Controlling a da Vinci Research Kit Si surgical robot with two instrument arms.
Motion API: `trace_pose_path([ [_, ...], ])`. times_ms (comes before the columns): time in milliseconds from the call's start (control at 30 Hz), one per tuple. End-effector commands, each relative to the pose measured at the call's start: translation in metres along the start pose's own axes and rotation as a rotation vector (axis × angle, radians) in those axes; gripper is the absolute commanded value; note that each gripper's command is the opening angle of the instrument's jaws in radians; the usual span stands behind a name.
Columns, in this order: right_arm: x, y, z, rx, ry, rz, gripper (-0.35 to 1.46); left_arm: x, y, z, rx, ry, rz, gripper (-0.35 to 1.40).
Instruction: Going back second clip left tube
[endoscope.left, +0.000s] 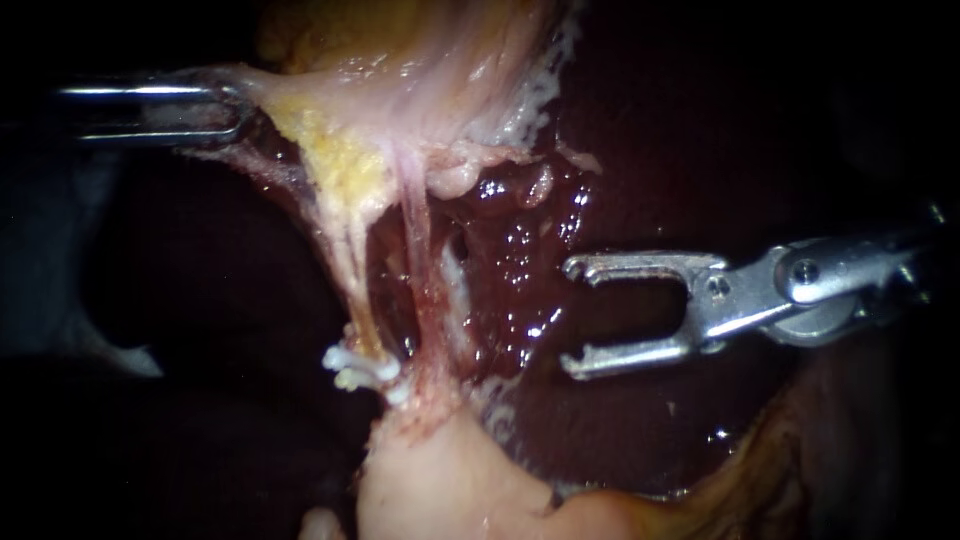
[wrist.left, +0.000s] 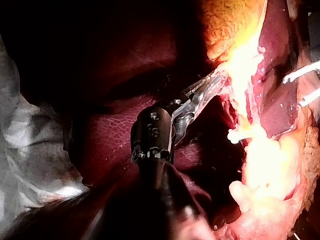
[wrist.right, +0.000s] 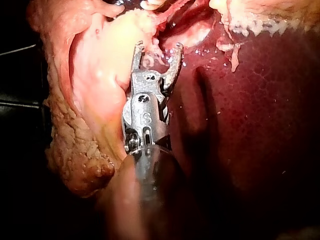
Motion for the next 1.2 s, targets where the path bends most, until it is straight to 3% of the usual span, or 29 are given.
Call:
trace_pose_path([
  [33, 0.0000, 0.0000, 0.0000, 0.001, 0.000, 0.000, 0.50, 0.0000, -0.0001, 0.0001, 0.001, 0.000, 0.000, -0.35],
  [300, 0.0000, -0.0002, -0.0002, 0.001, 0.000, 0.000, 0.50, -0.0006, -0.0007, 0.0019, 0.008, 0.009, 0.005, -0.35],
  [700, 0.0000, -0.0002, -0.0002, 0.001, 0.000, 0.000, 0.50, -0.0025, -0.0014, 0.0052, 0.016, -0.013, 0.018, -0.35],
  [1200, 0.0001, -0.0003, -0.0002, 0.001, 0.000, 0.000, 0.50, -0.0029, -0.0015, 0.0057, 0.014, -0.017, 0.021, -0.35],
])
